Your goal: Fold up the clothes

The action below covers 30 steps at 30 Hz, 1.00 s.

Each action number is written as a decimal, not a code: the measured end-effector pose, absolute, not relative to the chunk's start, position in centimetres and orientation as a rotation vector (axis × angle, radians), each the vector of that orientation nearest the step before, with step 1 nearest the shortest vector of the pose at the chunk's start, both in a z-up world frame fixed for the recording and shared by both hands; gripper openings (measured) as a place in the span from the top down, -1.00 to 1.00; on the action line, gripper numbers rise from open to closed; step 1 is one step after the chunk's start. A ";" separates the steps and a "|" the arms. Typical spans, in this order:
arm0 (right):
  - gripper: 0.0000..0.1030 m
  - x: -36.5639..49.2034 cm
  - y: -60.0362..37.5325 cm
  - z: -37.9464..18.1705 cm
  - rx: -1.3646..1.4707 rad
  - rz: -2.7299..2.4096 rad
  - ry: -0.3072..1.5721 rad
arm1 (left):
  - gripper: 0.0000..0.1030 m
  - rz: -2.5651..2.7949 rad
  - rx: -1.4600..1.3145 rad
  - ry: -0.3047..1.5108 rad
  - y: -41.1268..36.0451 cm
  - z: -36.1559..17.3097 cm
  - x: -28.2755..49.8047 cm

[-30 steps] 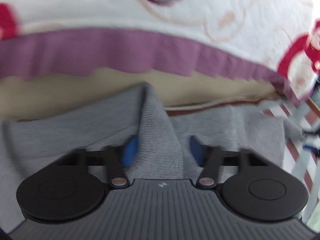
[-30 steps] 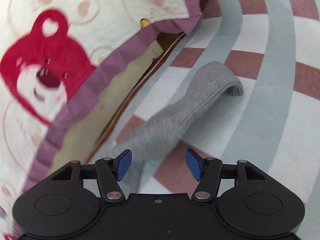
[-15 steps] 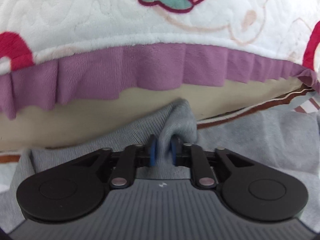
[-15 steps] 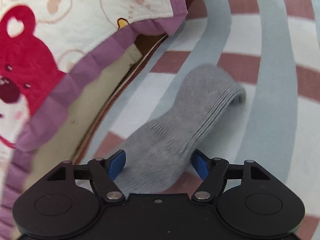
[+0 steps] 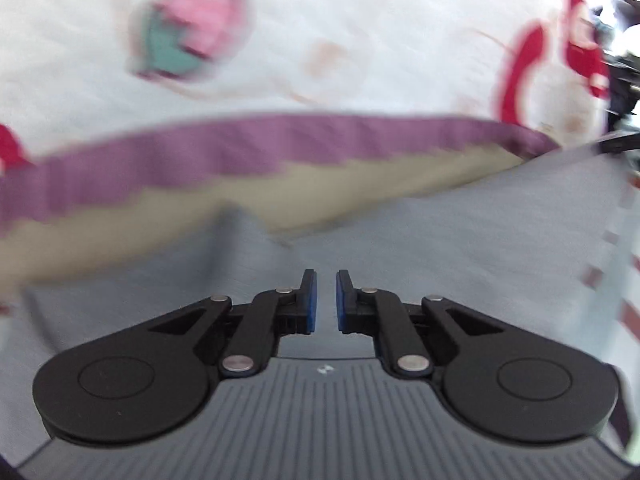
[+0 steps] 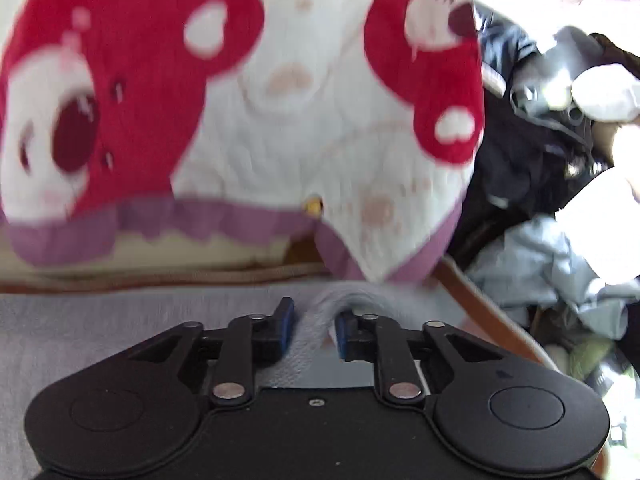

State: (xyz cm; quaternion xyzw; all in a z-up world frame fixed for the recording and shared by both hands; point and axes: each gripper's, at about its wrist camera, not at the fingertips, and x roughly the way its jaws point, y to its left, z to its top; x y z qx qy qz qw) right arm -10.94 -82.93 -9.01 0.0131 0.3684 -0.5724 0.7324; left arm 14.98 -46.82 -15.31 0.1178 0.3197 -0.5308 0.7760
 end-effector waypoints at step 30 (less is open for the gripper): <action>-0.27 -15.7 -83.1 -13.3 0.516 -1.124 0.625 | 0.48 -0.829 0.368 0.924 -24.6 -15.3 5.4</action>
